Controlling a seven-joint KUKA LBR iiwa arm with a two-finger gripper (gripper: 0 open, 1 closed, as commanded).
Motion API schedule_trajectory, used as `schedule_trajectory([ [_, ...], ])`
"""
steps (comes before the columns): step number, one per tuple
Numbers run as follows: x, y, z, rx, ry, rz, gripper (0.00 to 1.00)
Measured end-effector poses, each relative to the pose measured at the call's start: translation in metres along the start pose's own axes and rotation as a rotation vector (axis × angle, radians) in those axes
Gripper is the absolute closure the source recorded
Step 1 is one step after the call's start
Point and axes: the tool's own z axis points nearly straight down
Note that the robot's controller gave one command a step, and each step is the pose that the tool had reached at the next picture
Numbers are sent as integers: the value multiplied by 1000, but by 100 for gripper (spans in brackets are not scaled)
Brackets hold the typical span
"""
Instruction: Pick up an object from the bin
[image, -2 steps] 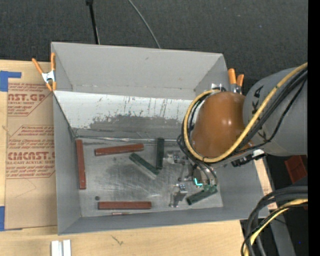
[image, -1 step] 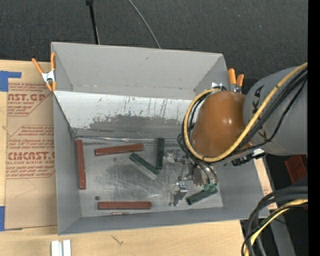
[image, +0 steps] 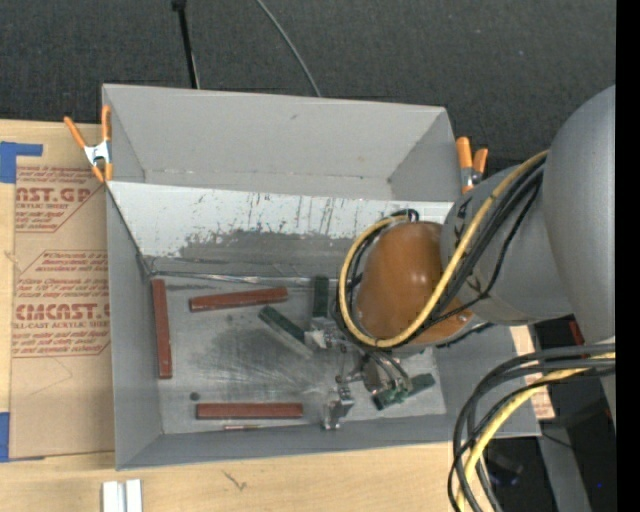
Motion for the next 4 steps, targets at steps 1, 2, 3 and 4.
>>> schedule_trajectory([
  [1,-7,2,26,0,-16,-52,0],
  [2,-7,13,25,4,-11,-43,0],
  [3,-17,7,24,-5,-4,-215,0],
  [4,-8,21,18,1,1,-103,0],
])
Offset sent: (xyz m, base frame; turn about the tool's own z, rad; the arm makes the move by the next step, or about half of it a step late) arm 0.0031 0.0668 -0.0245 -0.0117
